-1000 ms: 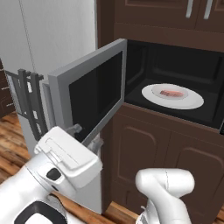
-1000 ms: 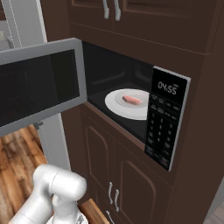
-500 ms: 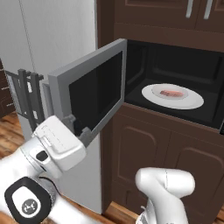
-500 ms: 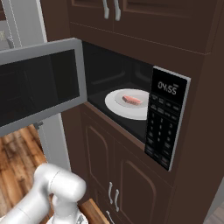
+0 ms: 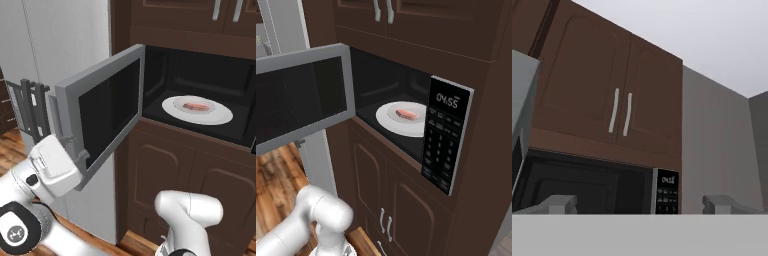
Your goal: Pick the steak from the counter and place it in the microwave. Then turn on the microwave.
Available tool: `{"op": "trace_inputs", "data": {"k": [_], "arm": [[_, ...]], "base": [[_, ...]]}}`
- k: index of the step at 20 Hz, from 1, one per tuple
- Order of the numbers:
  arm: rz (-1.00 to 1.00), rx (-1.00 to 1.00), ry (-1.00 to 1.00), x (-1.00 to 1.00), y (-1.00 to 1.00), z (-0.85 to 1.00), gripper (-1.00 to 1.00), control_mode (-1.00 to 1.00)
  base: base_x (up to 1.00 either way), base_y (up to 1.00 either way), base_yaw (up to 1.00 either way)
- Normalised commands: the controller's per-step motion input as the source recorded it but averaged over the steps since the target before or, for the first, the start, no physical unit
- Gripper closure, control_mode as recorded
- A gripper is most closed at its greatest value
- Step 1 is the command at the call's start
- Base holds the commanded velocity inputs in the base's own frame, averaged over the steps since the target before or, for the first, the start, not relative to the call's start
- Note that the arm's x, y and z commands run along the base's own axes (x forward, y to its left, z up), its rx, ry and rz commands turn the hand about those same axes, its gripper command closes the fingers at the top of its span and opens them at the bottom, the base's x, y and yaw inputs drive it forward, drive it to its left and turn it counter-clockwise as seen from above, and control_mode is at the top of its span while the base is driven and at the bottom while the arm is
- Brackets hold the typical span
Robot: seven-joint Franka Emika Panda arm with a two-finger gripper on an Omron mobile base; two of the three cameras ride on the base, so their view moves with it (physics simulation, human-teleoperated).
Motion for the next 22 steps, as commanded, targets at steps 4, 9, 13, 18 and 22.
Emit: {"op": "trace_inputs", "data": {"k": [4,9,13,18,22], "arm": [[-0.04,0.0,-0.02,0.13,0.29,-0.12,-1.0,-1.0],[-0.04,0.0,-0.01,0.19,0.34,-0.13,-1.0,-1.0],[-0.03,0.0,0.0,0.25,0.28,-0.08,-1.0,-1.0],[-0.02,0.0,0.0,0.38,0.2,-0.05,-1.0,-1.0],[-0.01,0.0,0.0,0.37,0.2,-0.06,-1.0,-1.0]], "base": [[0.0,0.0,0.0],[0.0,0.0,0.0],[0.0,0.0,0.0],[0.0,0.0,0.0],[0.0,0.0,0.0]]}}
